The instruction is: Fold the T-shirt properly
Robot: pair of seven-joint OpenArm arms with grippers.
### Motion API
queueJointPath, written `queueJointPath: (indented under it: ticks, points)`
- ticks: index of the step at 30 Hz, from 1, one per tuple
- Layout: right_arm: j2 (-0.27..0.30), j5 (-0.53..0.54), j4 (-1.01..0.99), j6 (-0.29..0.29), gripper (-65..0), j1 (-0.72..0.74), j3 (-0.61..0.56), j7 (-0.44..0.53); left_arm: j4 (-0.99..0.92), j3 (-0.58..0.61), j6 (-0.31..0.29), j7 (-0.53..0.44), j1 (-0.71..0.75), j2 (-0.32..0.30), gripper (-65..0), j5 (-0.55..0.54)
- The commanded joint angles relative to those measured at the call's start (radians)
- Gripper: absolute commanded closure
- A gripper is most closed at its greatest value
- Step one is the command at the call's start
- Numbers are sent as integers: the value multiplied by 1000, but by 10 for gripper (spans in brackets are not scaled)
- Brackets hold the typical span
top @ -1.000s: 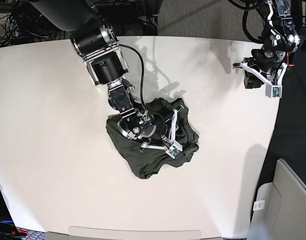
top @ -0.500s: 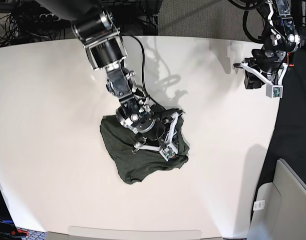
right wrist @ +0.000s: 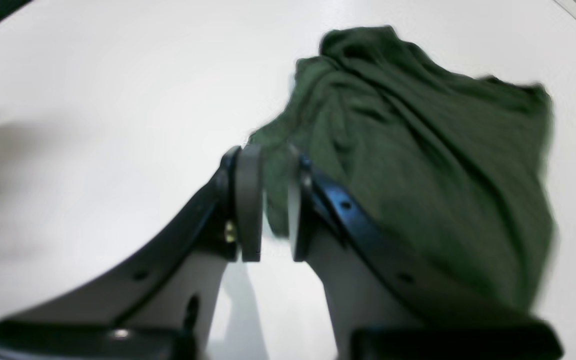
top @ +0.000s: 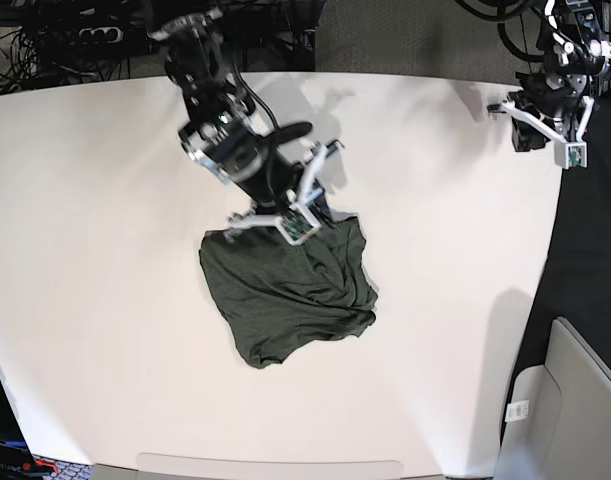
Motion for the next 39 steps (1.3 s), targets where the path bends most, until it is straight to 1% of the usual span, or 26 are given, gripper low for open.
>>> queueJointPath:
  ticks: [1, 4, 10, 14, 16, 20, 22, 24, 26, 27, 31, 34, 39]
  points:
    - [10, 18, 55, 6, -69, -29, 8, 25, 25, -32, 3, -25, 20, -5, -129, 0]
    - [42, 18, 145, 4, -69, -135, 35, 25, 28, -64, 3, -25, 46, 34, -100, -22]
    - [85, 15, 194, 4, -69, -303, 64, 34, 33, -121, 3, -25, 132, 35, -89, -177]
    - [88, 15, 197, 3, -69, -372, 82, 34, 33, -187, 3, -23, 191, 35, -88, -263]
    - [87, 15, 199, 3, -65, -411, 99, 36, 33, -233, 3, -23, 235, 37, -88, -324]
    - [87, 15, 199, 3, -3, -473, 102, 36, 33, -302, 3, -15, 304, 37, -88, -425]
    - [87, 15, 200, 0, 0, -504, 102, 36, 33, -327, 3, -15, 338, 38, -86, -471]
    - [87, 15, 200, -23, -1, -534, 97, 42, 33, -348, 3, -14, 369, 38, -71, -511]
    - [88, 15, 200, -62, -1, -580, 97, 89, 33, -354, 3, -14, 402, 38, -55, -543]
    - [93, 12, 200, -82, -1, -608, 97, 131, 33, -354, 3, -14, 418, 38, -48, -549]
    - [151, 10, 200, -146, -1, -717, 93, 293, 33, -347, 3, -12, 459, 40, -33, -551]
    - [179, 13, 200, -168, -1, -783, 97, 346, 32, -347, 3, -2, 479, 41, -33, -551]
    - [196, 10, 199, -175, -1, -875, 102, 373, 30, -350, 3, 114, 476, 41, -33, -549]
